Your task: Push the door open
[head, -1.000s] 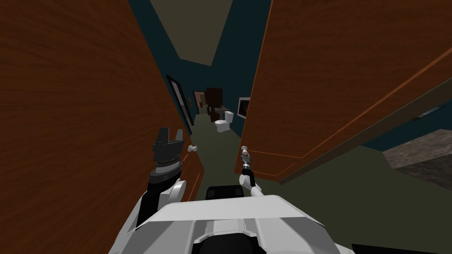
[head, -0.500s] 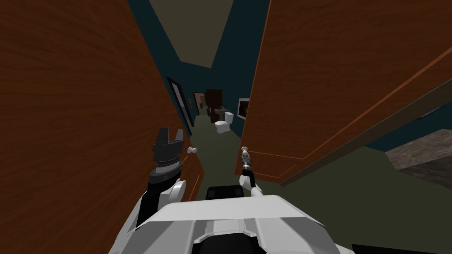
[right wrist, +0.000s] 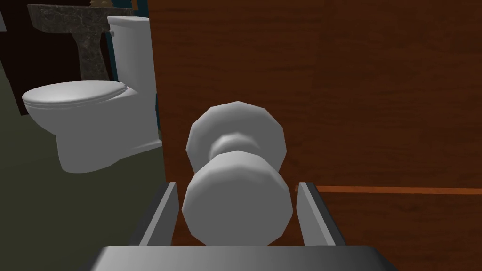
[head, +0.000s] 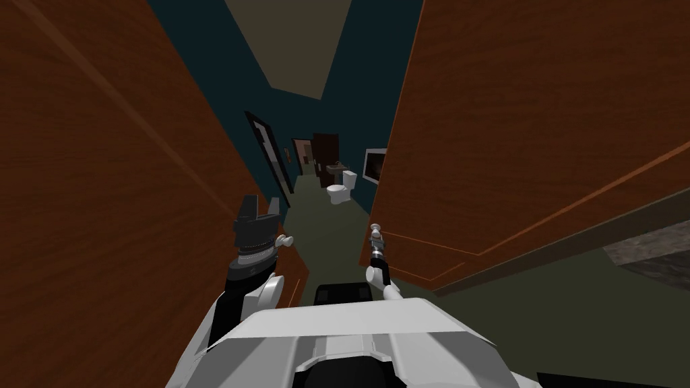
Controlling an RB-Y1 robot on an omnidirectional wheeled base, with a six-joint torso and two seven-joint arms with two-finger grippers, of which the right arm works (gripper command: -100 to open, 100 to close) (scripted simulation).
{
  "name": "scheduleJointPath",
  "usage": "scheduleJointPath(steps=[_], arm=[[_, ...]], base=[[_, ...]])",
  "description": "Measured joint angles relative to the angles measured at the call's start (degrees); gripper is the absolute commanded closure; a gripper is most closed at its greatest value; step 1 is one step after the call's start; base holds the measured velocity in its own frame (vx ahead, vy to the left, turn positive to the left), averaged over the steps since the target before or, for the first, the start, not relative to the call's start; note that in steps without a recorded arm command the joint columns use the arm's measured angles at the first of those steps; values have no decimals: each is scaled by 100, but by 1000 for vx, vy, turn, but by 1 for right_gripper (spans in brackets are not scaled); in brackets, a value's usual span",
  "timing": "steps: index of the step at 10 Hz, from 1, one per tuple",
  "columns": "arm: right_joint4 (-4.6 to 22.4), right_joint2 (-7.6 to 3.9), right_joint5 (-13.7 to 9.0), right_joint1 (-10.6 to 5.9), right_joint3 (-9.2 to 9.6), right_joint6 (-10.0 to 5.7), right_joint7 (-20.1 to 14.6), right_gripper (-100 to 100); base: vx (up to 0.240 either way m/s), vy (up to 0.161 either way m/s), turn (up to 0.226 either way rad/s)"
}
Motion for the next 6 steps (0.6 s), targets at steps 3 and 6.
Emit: scheduleJointPath(steps=[3,6], arm=[[84,64,-51,-36,-89,-111,0,100],[-18,82,-99,17,-151,-108,64,100]], base=[[210,-19,-30],[161,-9,-25]])
